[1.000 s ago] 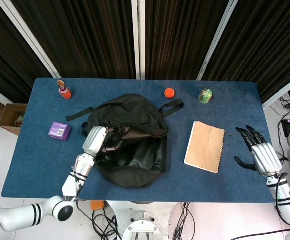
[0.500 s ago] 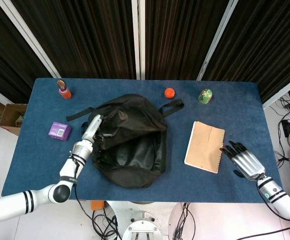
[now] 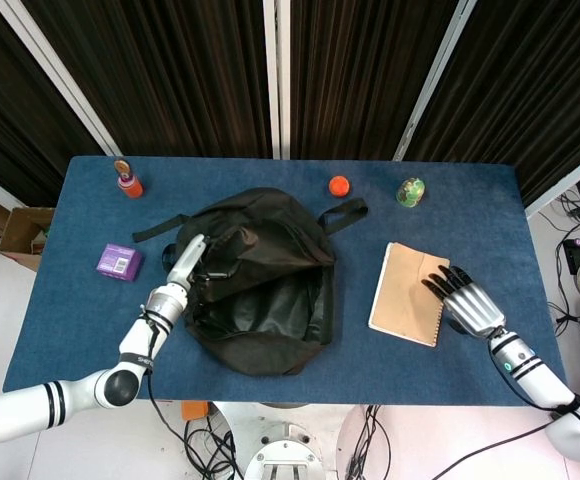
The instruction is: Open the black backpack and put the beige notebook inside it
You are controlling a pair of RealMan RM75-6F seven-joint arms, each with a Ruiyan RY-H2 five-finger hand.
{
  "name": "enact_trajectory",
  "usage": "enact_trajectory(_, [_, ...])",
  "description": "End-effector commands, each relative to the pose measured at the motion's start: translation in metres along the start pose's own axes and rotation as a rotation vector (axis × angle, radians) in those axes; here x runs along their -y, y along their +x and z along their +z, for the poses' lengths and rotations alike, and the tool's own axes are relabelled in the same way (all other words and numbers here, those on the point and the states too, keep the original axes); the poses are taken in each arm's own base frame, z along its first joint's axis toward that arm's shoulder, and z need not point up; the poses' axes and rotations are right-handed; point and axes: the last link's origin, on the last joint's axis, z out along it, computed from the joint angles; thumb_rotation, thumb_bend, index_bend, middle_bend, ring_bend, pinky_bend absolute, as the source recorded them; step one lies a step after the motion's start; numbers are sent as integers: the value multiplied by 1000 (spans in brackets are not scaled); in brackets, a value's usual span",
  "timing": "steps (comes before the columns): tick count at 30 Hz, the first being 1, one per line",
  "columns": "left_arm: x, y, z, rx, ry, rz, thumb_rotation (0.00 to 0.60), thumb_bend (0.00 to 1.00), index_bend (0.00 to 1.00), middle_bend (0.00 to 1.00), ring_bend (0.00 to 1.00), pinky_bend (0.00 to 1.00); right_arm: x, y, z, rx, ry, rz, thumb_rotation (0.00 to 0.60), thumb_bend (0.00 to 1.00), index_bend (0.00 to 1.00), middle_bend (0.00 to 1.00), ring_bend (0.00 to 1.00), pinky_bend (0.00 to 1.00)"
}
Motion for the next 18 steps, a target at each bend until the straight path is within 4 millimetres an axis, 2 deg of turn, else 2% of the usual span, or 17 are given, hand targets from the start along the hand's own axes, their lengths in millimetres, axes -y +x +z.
enact_trajectory(1, [1,0,0,1,3,2,600,390,588,605,482,411,4,0,9,-13,20,4,600,149,152,153,35,150])
enact_trajectory(12, [3,-3,0,11,15,1,600,393,588,600,479,411,16,-4,17,-31,62,19,600,151,155,162,36,150])
enact_trajectory(18, [3,-5,0,24,15,-5,600,396,588,598,478,411,26,-4,25,-70,81,44,600,210,194,190,42,153])
